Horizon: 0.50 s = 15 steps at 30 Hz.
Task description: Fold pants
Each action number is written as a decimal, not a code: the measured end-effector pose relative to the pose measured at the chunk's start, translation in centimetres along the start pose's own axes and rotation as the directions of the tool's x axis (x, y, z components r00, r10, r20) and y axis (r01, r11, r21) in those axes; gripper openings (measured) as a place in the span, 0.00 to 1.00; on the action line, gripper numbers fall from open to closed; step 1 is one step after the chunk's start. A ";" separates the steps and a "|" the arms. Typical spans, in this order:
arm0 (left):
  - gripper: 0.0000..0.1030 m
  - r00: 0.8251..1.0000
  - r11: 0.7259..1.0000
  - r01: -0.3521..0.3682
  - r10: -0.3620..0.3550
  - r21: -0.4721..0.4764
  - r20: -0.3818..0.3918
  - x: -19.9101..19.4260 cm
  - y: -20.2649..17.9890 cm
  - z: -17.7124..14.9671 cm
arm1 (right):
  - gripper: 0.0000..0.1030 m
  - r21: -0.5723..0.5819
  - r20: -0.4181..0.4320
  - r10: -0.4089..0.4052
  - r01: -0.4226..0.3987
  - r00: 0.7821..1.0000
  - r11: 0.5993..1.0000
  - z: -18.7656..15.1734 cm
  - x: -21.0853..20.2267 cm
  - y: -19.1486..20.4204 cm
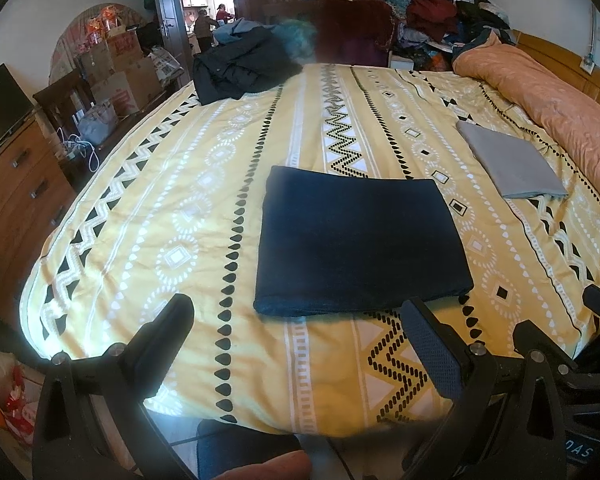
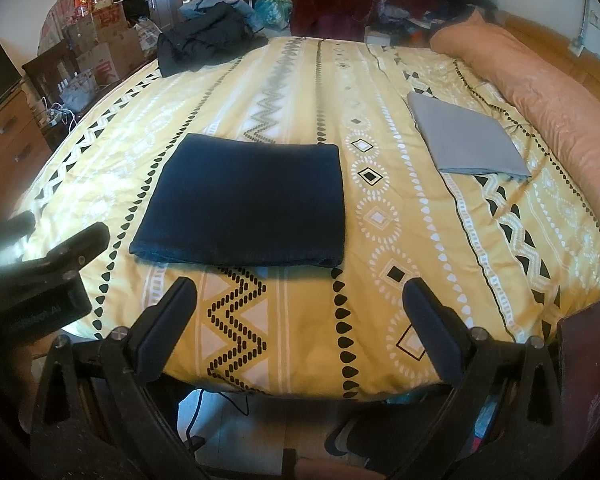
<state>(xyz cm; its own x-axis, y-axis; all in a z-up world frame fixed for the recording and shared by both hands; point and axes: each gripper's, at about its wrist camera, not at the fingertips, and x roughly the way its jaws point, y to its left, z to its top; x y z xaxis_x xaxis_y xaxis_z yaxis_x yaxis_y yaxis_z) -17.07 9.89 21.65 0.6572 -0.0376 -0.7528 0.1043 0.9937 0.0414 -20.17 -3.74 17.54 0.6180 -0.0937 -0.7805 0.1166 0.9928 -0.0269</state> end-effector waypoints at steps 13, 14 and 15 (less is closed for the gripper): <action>1.00 1.000 1.000 0.004 -0.003 0.010 -0.005 0.2 -0.4 -0.1 | 0.99 0.008 -0.003 -0.003 0.003 1.000 1.000 -0.1 0.2 -0.7; 1.00 1.000 1.000 0.003 -0.003 0.012 -0.005 0.2 -0.5 -0.1 | 0.99 0.009 -0.003 -0.003 0.003 1.000 1.000 -0.1 0.1 -0.6; 1.00 1.000 1.000 0.004 -0.004 0.011 -0.006 0.2 -0.5 -0.1 | 0.99 0.009 -0.003 -0.003 0.003 1.000 1.000 -0.1 0.1 -0.7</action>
<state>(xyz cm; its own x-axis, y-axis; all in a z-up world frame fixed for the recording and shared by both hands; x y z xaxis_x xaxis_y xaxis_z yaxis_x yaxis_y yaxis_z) -17.04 9.43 21.44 0.6526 -0.0407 -0.7566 0.1150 0.9923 0.0458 -20.24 -4.44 17.43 0.6154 -0.0967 -0.7823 0.1259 0.9918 -0.0235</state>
